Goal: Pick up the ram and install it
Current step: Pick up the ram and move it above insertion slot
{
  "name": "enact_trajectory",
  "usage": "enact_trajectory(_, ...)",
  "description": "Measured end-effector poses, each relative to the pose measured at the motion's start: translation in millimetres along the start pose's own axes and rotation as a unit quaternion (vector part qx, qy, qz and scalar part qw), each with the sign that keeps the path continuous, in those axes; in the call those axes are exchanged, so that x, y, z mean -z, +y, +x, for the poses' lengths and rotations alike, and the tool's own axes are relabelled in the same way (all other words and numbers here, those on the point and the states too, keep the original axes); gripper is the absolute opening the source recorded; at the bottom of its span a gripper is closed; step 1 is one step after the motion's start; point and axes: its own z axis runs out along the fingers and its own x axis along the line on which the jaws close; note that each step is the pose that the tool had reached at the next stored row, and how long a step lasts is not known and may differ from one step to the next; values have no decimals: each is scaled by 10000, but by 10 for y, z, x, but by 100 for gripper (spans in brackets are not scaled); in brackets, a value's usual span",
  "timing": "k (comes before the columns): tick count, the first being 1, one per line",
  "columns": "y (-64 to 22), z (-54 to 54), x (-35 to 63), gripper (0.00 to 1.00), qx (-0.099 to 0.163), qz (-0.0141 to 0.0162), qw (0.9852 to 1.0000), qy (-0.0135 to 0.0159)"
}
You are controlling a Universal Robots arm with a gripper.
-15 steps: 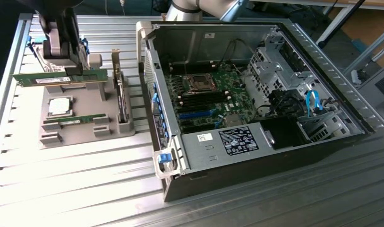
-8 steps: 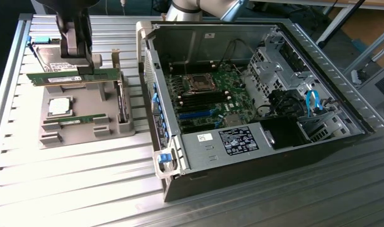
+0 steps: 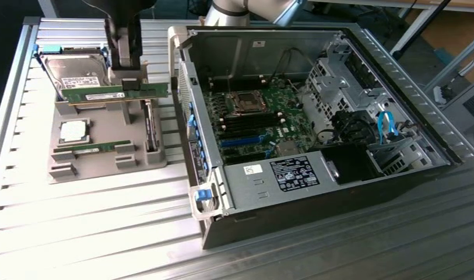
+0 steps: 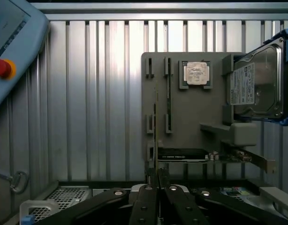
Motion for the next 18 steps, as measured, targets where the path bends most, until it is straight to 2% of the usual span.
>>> enact_trajectory(2, -63, 0, 3, 12, 0, 0, 10000, 0)
enact_trajectory(6, -257, -1, 11, 12, 0, 0, 10000, 0)
enact_trajectory(10, -367, -2, 16, 12, 0, -1, 10000, 1)
enact_trajectory(14, -581, -3, 25, 12, 0, -1, 10000, 0)
enact_trajectory(18, -705, -3, 31, 12, 0, -1, 10000, 0)
